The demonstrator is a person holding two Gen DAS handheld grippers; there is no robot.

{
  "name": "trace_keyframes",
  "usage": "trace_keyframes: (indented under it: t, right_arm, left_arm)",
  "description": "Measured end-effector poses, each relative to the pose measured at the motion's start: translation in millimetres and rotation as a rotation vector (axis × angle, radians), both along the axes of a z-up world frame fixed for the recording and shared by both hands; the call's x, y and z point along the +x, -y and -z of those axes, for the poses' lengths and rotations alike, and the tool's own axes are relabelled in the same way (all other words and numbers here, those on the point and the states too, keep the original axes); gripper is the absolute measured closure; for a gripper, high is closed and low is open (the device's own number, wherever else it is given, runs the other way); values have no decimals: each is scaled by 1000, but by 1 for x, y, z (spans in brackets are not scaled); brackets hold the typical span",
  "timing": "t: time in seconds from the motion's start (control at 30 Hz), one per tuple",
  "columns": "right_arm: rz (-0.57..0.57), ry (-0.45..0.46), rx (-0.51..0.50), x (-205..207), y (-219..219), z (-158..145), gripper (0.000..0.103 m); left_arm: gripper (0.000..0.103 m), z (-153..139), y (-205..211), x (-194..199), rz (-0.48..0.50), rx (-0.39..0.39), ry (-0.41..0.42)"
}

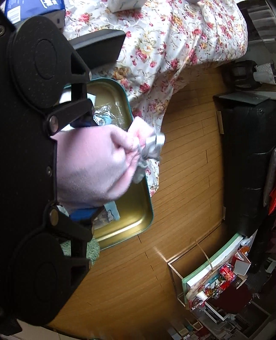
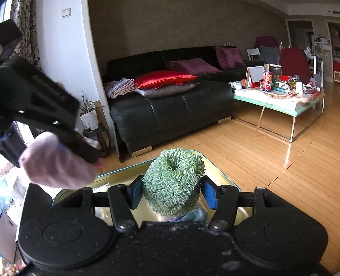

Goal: Organize soft objects
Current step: 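Lower the scrubber and pink hat into the tray and open both tools, then lift both tools out of the tray and move back over the bedspread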

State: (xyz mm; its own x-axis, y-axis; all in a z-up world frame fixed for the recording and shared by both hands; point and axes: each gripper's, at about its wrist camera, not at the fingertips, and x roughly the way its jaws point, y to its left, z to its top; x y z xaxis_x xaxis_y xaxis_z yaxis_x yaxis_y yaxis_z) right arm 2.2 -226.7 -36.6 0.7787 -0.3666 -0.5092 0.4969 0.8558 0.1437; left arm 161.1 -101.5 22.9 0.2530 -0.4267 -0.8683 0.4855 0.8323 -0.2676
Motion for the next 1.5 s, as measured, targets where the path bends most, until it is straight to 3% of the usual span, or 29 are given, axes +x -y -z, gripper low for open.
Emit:
trace_keyframes:
  t: [0.1,0.47,0.7,0.73,0.77,0.83,1.23,1.5]
  right_arm:
    - [-5,-5,7,1,2,1,46]
    - [-70,-1,-31,7,-4,-1,44]
    - [-192,-16,-59,11,-18,0,44]
    - [-216,-24,-69,12,-22,1,38]
    - [-227,-36,-79,14,-24,2,22]
    - [-216,-34,-122,14,-28,1,13]
    - [-174,-24,-98,8,-22,0,10]
    - [-99,-30,-40,9,-6,5,5]
  left_arm:
    - [22,1,-1,-1,-8,1,18]
    - [21,7,-17,5,-64,1,-11]
    - [21,2,-28,6,-92,-7,12]
    - [21,2,-30,6,-96,-8,11]
    - [21,2,-32,7,-99,-9,10]
    - [21,2,-35,7,-101,-8,10]
    - [20,-7,-61,-4,-121,-6,40]
    - [14,-28,-105,-12,-169,9,106]
